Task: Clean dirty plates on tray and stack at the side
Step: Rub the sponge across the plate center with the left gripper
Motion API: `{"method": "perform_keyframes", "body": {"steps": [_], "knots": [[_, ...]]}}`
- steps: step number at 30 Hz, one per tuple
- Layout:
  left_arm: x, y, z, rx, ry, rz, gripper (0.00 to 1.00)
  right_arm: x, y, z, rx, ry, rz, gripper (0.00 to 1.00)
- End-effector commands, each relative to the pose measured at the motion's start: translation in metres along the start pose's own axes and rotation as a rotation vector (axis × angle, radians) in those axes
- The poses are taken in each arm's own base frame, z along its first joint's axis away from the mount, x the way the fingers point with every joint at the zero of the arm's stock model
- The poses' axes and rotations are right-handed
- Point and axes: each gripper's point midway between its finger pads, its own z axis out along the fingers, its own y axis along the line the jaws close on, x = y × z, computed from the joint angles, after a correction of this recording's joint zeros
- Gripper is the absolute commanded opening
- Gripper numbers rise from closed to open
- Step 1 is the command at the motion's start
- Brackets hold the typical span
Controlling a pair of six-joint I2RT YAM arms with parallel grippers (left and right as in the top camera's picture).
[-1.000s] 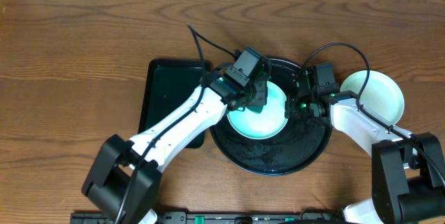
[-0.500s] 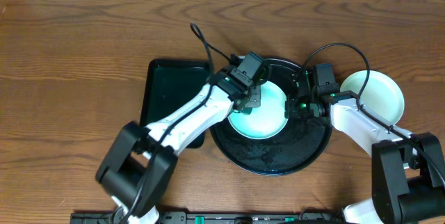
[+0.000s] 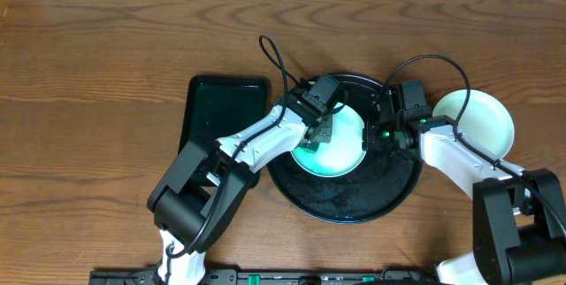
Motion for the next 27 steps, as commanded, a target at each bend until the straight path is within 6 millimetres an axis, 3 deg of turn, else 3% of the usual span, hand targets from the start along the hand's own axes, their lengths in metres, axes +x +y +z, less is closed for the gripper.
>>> {"method": "perform_keyframes", "body": {"steps": [1, 7, 19, 27], "knots": [[0.029, 0.008, 0.034, -0.014, 0.114, 0.024, 0.08, 0.006, 0.000, 0.003, 0.007, 0.014, -0.012, 0.01], [0.038, -0.008, 0.034, 0.074, 0.163, 0.020, 0.08, 0.006, 0.000, 0.003, 0.007, 0.013, -0.012, 0.01], [0.041, -0.062, 0.017, 0.375, 0.230, 0.021, 0.07, 0.006, 0.000, 0.003, 0.007, 0.013, -0.012, 0.01], [0.014, -0.075, -0.030, 0.441, 0.123, 0.041, 0.07, 0.005, 0.000, 0.003, 0.007, 0.012, -0.013, 0.01]]}}
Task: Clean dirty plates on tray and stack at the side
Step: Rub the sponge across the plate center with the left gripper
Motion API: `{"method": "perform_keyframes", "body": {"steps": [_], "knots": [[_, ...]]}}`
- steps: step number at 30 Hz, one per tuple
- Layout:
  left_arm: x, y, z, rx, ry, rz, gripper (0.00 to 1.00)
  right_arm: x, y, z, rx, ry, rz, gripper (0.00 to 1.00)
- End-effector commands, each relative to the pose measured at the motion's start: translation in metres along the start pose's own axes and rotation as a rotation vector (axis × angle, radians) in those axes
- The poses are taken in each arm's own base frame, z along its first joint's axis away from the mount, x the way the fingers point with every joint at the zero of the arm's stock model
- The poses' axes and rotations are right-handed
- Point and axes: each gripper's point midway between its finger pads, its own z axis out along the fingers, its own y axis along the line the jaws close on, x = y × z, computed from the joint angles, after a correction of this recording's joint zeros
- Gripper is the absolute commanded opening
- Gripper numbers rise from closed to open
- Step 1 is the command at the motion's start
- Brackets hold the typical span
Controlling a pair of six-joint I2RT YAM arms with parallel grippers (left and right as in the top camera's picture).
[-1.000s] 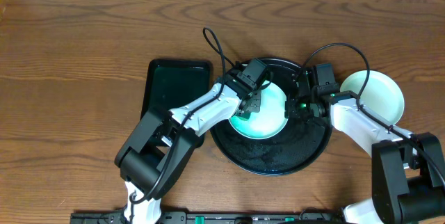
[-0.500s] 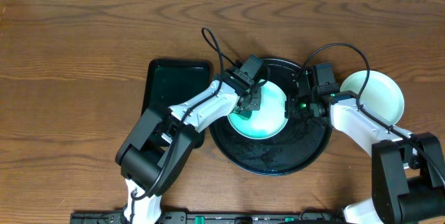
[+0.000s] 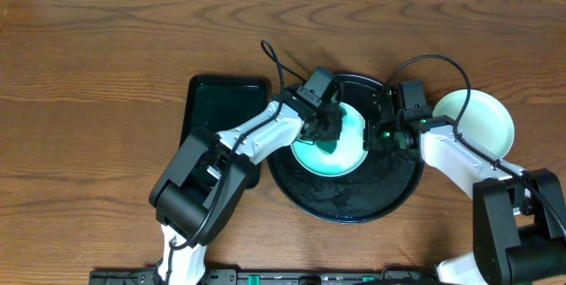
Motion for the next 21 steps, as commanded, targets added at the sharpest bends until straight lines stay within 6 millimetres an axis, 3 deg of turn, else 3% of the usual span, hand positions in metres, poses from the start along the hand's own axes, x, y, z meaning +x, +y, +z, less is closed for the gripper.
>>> {"method": "perform_keyframes", "body": {"steps": [1, 7, 14, 18, 21], "knots": [[0.009, -0.036, -0.024, 0.122, 0.014, 0.048, 0.08, 0.006, 0.003, 0.003, -0.012, 0.016, -0.014, 0.01], [-0.013, -0.036, -0.055, 0.060, -0.120, 0.065, 0.07, 0.006, 0.003, 0.003, -0.012, 0.016, -0.014, 0.01], [-0.009, -0.023, -0.054, -0.015, -0.108, 0.214, 0.07, 0.006, 0.003, 0.003, -0.012, 0.016, -0.014, 0.01], [-0.012, 0.008, -0.056, -0.184, -0.130, 0.218, 0.07, 0.005, 0.004, 0.003, -0.013, 0.014, -0.014, 0.01], [-0.012, 0.017, -0.053, -0.224, -0.129, 0.215, 0.07, 0.005, 0.004, 0.003, -0.013, 0.012, -0.015, 0.01]]}}
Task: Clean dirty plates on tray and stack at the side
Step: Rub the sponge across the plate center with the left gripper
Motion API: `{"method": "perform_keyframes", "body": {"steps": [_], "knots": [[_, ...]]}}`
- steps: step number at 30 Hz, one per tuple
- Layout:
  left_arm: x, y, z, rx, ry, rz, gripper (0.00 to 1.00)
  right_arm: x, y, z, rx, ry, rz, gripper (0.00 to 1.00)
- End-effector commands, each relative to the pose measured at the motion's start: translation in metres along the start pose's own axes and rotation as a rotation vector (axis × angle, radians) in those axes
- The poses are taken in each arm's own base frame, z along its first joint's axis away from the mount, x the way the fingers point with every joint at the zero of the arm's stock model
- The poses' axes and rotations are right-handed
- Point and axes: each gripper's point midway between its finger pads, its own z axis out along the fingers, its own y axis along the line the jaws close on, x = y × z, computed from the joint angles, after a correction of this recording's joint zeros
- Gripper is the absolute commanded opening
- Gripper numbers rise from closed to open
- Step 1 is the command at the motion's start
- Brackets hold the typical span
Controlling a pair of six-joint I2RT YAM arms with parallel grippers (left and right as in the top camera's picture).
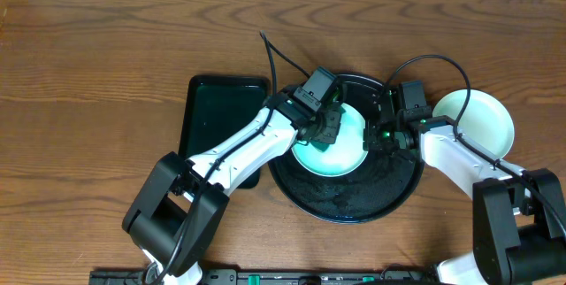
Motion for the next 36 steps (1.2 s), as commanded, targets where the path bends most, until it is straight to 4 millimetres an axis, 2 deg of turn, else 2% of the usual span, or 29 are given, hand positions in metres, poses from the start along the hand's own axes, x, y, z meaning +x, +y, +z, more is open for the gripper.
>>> {"method": "perform_keyframes", "body": {"steps": [1, 8, 10, 13, 17, 23, 30, 32, 36], "knots": [[-0.002, 0.019, 0.007, -0.098, -0.016, 0.034, 0.07, 0.005, 0.004, 0.003, -0.013, 0.014, -0.014, 0.01], [0.005, 0.026, 0.032, -0.112, 0.019, 0.082, 0.07, 0.005, 0.004, 0.003, -0.013, 0.014, -0.014, 0.01], [0.005, 0.033, 0.038, -0.138, 0.023, 0.101, 0.07, 0.005, 0.004, 0.003, -0.013, 0.015, -0.014, 0.01], [0.000, 0.052, 0.037, -0.202, 0.011, 0.093, 0.08, 0.005, 0.004, 0.003, -0.013, 0.014, -0.014, 0.01], [-0.002, 0.062, 0.036, -0.168, 0.025, 0.055, 0.08, 0.005, 0.004, 0.003, -0.013, 0.013, -0.015, 0.01], [0.007, 0.057, 0.041, -0.095, 0.073, 0.072, 0.07, 0.004, 0.004, 0.003, -0.014, 0.010, -0.016, 0.01], [0.025, 0.064, 0.065, -0.108, 0.137, 0.059, 0.07, 0.004, 0.004, 0.003, -0.014, 0.011, -0.032, 0.01], [0.027, 0.058, 0.068, -0.069, 0.149, 0.044, 0.08, 0.004, 0.004, 0.003, -0.014, 0.010, -0.042, 0.01], [0.031, 0.029, 0.067, 0.095, 0.177, 0.035, 0.08, 0.004, 0.004, 0.003, -0.015, 0.007, -0.043, 0.01]]}}
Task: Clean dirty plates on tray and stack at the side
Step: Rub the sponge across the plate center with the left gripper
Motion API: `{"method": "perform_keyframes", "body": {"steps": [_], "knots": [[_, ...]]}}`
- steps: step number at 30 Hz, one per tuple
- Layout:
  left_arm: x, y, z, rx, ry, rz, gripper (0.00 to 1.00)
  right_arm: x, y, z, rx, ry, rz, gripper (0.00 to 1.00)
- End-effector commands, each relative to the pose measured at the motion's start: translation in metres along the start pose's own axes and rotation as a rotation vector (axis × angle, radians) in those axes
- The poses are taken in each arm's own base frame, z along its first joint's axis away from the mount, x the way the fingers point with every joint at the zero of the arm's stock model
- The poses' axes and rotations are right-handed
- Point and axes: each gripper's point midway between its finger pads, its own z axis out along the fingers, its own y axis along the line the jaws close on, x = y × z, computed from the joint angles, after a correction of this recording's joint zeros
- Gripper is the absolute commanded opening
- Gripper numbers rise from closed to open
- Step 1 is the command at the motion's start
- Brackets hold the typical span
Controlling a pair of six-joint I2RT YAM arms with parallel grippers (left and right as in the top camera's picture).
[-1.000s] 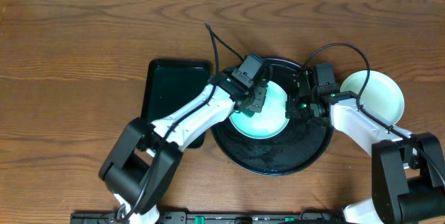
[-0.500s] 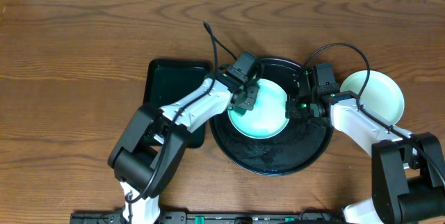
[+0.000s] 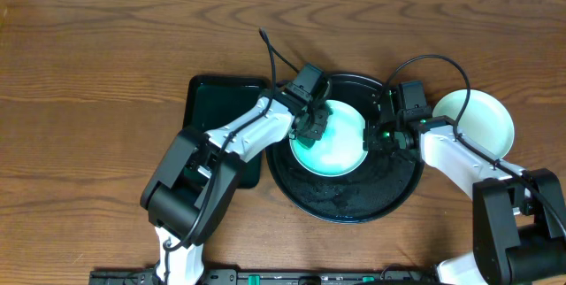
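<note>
A pale teal plate (image 3: 340, 143) lies on the round black tray (image 3: 354, 207) in the overhead view. My left gripper (image 3: 312, 128) is down on the plate's left part, shut on a dark scrubbing pad (image 3: 316, 124) that presses on the plate. At the plate's right rim, my right gripper (image 3: 371, 134) looks shut on the edge, its fingertips partly hidden under the wrist. Dark specks dot the tray around the plate.
A pale green-white plate (image 3: 482, 119) rests on the wooden table to the right of the tray, beside my right forearm. A dark green rectangular tray (image 3: 217, 112) lies to the left, partly under my left arm. Cables loop above both wrists.
My left gripper and its pad have shifted from the plate's upper middle to its left side, and the left arm has folded back. The right gripper and the plate have not moved.
At first my left gripper was over the plate's upper left. It then stood at the plate's upper middle with the dark pad, and stayed there while the arm stretched out. Now it is at the left side. The right gripper stayed at the right rim throughout.
</note>
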Motion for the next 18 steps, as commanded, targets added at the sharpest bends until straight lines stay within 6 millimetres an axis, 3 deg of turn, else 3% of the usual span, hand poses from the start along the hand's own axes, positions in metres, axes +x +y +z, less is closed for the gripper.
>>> {"method": "perform_keyframes", "body": {"steps": [1, 5, 10, 18], "knots": [[0.023, -0.019, 0.020, 0.149, 0.100, -0.012, 0.08, 0.004, 0.004, 0.003, -0.014, 0.009, -0.036, 0.01], [0.020, -0.044, 0.015, 0.294, 0.100, -0.004, 0.08, 0.004, 0.004, 0.003, -0.014, 0.010, -0.036, 0.01], [0.009, -0.055, 0.001, 0.338, 0.073, 0.007, 0.08, 0.004, 0.004, 0.003, -0.014, 0.009, -0.036, 0.01], [-0.025, -0.072, -0.062, 0.367, -0.084, 0.060, 0.08, 0.004, 0.004, 0.003, -0.014, 0.009, -0.036, 0.01]]}}
